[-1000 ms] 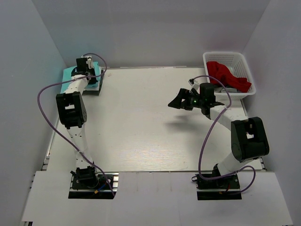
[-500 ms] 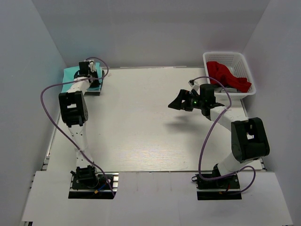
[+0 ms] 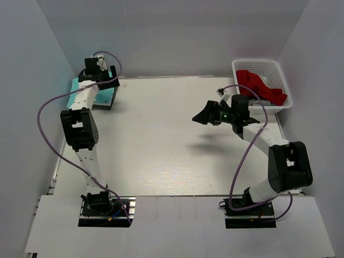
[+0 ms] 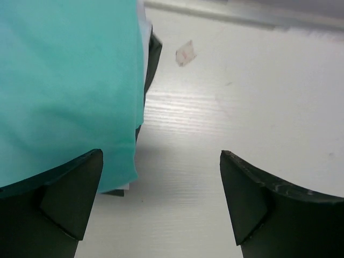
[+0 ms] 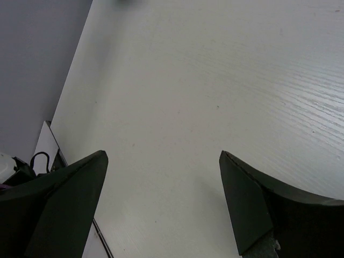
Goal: Fold and stack the t-shirts
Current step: Put the neatly folded tshirt into the corner of the board with the left arm
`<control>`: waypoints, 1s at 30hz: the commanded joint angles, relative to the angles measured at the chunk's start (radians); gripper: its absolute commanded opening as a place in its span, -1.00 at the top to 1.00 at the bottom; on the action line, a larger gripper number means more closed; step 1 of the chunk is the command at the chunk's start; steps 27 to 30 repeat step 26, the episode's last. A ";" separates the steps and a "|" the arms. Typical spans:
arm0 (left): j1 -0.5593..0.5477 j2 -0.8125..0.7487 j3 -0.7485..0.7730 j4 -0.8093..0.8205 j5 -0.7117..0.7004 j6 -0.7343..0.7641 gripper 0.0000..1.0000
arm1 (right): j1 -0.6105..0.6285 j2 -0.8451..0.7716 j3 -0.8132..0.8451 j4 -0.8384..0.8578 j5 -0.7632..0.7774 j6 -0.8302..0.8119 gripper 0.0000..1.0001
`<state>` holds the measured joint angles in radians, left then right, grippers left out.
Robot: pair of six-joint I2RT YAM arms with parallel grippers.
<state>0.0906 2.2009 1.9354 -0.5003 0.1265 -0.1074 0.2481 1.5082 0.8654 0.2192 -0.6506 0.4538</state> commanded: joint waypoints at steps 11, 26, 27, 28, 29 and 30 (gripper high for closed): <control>-0.294 -0.746 -0.856 0.321 -0.030 -0.350 -0.99 | -0.003 -0.304 -0.270 0.094 0.024 0.048 -0.81; -0.459 -1.106 -1.195 0.309 -0.114 -0.396 -0.99 | -0.003 -0.783 -0.569 -0.044 0.224 -0.030 -0.81; -0.459 -1.106 -1.195 0.309 -0.114 -0.396 -0.99 | -0.003 -0.783 -0.569 -0.044 0.224 -0.030 -0.81; -0.459 -1.106 -1.195 0.309 -0.114 -0.396 -0.99 | -0.003 -0.783 -0.569 -0.044 0.224 -0.030 -0.81; -0.459 -1.106 -1.195 0.309 -0.114 -0.396 -0.99 | -0.003 -0.783 -0.569 -0.044 0.224 -0.030 -0.81; -0.459 -1.106 -1.195 0.309 -0.114 -0.396 -0.99 | -0.003 -0.783 -0.569 -0.044 0.224 -0.030 -0.81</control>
